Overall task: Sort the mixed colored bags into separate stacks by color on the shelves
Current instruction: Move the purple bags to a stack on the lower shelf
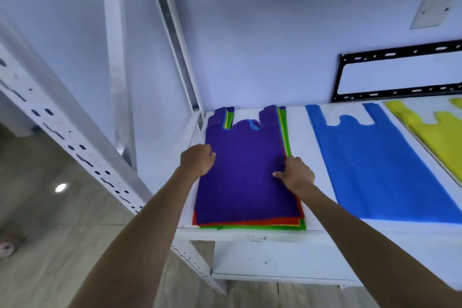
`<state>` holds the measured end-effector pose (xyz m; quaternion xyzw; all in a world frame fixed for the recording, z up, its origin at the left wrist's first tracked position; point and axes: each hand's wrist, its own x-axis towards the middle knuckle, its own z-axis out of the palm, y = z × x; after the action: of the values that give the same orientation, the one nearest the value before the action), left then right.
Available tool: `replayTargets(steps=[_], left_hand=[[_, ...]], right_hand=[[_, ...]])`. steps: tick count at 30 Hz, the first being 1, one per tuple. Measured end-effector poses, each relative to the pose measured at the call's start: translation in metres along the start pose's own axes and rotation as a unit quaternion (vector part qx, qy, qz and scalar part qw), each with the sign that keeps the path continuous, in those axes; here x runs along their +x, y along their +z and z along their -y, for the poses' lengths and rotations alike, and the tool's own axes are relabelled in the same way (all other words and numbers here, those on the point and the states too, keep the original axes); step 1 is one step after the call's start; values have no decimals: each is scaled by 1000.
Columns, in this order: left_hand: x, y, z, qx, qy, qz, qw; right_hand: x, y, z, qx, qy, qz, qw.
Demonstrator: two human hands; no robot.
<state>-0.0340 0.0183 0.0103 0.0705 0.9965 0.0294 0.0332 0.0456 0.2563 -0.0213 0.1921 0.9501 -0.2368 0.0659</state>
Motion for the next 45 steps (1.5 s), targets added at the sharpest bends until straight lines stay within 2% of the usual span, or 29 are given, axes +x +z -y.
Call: replayTargets(steps=[3,12,14,16,18,22,27,33,35,37,40,42,45], left_hand=[[13,15,9,-24,-7,-16,1000],[23,41,13,-106,-13,8,994],[24,42,13,-116,-14,7,993],[25,42,12,-132,-22,4,991],[26,42,13,-151,-36,8,988],[26,45,17,-168,-57,11,984],[27,46,22,-164,-58,6,985],[29,46,23,-130,-18,-48,990],[29,46,23,-116,-2,-74,990],[28,47,22,-117,9,-103,988],[29,46,15,-154,14,-75,985],[30,47,7,-183,-4,-26,983],[30,48,-6,-190,-45,19,981]], right_hand=[[2,5,2,60,49,-26,997],[3,-13,-14,114,134,-81,981],[0,-11,-14,167,140,-60,974],[-4,-5,-9,217,134,0,967],[-6,2,-1,191,121,35,974],[-9,12,11,83,108,-9,991],[-10,5,8,69,99,-82,989],[-20,-5,-5,29,86,-155,984],[-21,-6,-7,76,87,-156,981],[-22,-9,-7,163,94,-113,975],[-26,-14,-6,336,142,15,931],[-29,-15,-6,343,159,69,923],[-32,-11,-3,315,168,102,928]])
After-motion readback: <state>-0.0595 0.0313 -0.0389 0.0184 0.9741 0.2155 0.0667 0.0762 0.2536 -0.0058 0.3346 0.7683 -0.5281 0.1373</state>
